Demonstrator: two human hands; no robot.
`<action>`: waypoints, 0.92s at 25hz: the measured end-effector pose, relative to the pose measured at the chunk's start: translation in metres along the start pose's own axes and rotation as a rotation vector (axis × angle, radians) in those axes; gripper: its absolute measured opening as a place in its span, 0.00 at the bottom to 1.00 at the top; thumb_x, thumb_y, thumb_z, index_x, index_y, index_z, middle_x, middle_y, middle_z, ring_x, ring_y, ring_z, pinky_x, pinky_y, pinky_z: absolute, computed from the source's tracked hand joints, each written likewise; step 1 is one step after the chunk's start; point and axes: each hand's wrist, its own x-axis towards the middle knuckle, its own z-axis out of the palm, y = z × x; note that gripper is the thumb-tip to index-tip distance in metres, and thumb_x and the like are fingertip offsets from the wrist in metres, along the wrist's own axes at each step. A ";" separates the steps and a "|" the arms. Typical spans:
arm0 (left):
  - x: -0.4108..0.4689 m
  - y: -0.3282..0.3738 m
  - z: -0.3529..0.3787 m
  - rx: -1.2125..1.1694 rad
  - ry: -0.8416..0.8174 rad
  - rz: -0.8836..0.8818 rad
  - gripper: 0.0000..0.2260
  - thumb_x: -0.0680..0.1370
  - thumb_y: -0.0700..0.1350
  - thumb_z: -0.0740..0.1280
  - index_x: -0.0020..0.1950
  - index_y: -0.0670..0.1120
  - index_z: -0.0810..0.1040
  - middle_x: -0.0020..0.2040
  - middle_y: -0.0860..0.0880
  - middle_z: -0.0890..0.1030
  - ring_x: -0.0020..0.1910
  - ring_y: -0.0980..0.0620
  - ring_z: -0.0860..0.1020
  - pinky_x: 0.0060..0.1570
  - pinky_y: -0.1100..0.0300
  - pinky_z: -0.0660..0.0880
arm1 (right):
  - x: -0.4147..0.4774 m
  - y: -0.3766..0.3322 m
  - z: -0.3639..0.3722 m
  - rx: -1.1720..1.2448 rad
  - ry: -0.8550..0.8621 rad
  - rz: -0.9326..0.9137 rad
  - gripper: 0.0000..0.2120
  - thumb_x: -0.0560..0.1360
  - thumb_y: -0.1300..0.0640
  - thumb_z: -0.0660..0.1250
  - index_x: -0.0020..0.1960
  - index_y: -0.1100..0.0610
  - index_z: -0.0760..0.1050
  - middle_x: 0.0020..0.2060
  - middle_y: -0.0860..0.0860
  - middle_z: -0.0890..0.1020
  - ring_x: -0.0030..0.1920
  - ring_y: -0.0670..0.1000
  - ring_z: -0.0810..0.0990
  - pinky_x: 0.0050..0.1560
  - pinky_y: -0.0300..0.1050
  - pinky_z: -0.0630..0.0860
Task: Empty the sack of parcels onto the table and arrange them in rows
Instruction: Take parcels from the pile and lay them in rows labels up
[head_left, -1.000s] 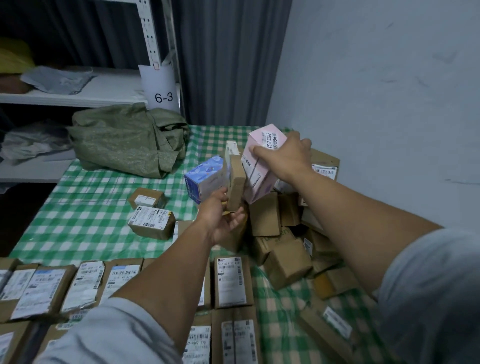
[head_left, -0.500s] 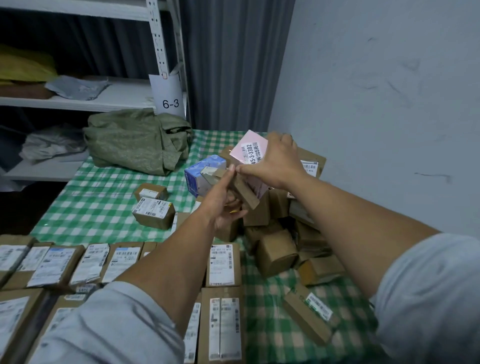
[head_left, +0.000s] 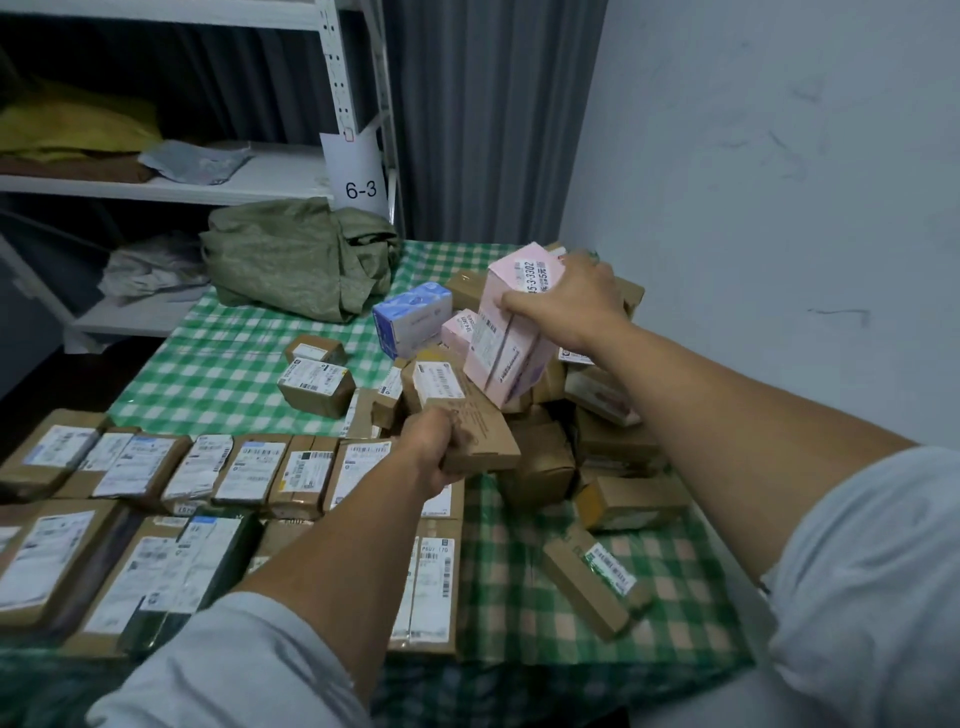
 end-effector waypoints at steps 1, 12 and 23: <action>-0.004 -0.007 0.000 0.035 0.009 -0.015 0.24 0.72 0.30 0.54 0.64 0.48 0.73 0.55 0.40 0.81 0.54 0.40 0.80 0.48 0.45 0.82 | -0.003 0.003 0.000 0.011 -0.018 0.012 0.47 0.57 0.27 0.71 0.68 0.53 0.71 0.64 0.52 0.75 0.61 0.55 0.75 0.52 0.49 0.76; -0.021 -0.101 -0.003 0.211 0.060 -0.253 0.15 0.76 0.27 0.57 0.57 0.41 0.75 0.55 0.40 0.81 0.52 0.38 0.79 0.36 0.45 0.83 | -0.043 0.060 0.018 -0.124 -0.238 0.106 0.41 0.56 0.29 0.67 0.63 0.51 0.71 0.59 0.54 0.79 0.56 0.58 0.78 0.52 0.57 0.80; -0.011 -0.183 0.002 -0.031 0.213 -0.394 0.10 0.83 0.35 0.57 0.58 0.43 0.76 0.54 0.40 0.81 0.54 0.38 0.79 0.50 0.39 0.80 | -0.058 0.087 0.045 -0.129 -0.378 0.066 0.33 0.63 0.33 0.72 0.58 0.55 0.73 0.54 0.54 0.80 0.50 0.56 0.80 0.37 0.46 0.72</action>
